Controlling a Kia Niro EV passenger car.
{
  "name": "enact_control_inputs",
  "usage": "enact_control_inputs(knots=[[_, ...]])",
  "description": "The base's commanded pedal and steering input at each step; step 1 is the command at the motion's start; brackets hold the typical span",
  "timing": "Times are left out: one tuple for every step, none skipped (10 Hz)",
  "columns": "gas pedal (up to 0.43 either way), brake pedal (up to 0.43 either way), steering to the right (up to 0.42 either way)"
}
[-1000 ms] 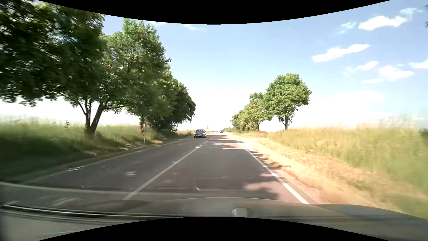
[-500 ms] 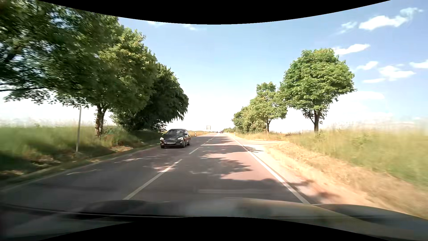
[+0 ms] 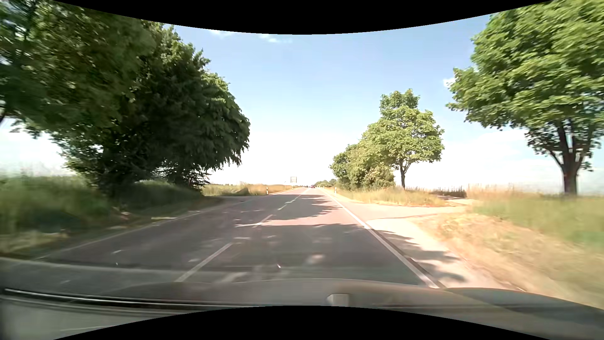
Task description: Follow the waypoints while adhering to traffic rules and regulations
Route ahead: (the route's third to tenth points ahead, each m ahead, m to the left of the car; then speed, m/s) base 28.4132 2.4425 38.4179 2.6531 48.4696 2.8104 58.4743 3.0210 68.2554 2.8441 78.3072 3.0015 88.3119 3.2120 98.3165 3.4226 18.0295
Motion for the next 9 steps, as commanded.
enact_control_inputs(knots=[[0.138,0.006,-0.001],[0.138,0.006,-0.001],[0.138,0.006,-0.001],[0.130,0.006,-0.001],[0.130,0.006,0.000],[0.130,0.006,-0.001],[0.138,0.006,0.000],[0.150,0.006,0.000],[0.150,0.006,0.000]])
